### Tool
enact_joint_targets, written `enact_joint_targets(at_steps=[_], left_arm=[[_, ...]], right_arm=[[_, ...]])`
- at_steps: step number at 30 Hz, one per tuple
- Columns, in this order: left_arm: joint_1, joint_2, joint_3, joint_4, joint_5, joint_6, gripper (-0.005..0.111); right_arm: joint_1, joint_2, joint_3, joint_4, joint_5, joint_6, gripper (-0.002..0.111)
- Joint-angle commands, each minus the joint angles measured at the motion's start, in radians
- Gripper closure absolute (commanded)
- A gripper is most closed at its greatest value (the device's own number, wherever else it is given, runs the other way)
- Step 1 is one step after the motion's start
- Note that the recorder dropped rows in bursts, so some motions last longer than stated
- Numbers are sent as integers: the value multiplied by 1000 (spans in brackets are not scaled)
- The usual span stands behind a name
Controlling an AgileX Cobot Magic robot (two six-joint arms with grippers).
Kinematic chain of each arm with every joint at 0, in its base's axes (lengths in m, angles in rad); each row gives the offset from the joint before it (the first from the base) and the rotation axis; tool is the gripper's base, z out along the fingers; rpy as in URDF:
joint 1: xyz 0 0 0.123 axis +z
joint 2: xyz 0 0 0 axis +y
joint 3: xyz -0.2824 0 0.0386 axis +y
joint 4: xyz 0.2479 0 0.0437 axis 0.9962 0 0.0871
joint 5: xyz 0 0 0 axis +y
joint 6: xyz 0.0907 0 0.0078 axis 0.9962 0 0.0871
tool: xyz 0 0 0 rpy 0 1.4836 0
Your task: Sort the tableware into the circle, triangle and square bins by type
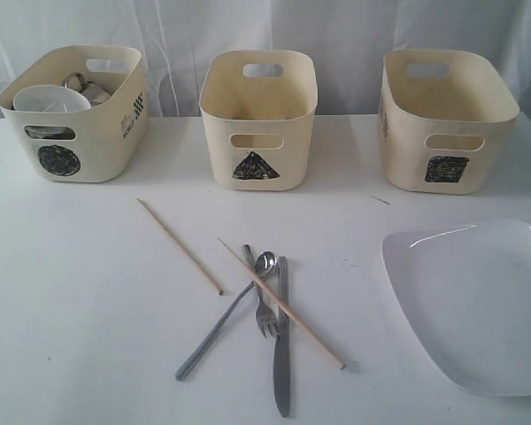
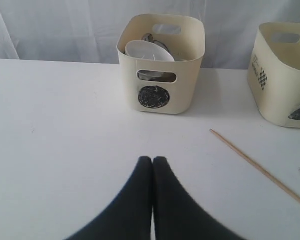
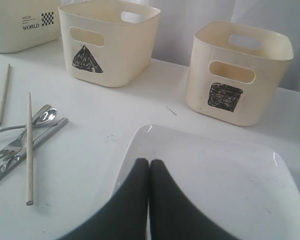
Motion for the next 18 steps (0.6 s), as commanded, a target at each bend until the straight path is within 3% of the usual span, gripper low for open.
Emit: enact_joint_targets(at_steps=[1,10,14,18], left_arm=[[2,-50,8,-18,58,-9,107],[2,-79,8,-22,83,-23,107],[2,-78,10,-27,85,46,107],[-10,-81,138,-116,-108,205,107]], right_arm=[[-1,-6,4,-5,-5,5,108],[-1,-6,4,-5,-5,5,108],[-1,-6,4,-5,-5,5,108],[-1,-6,4,-5,-5,5,108]])
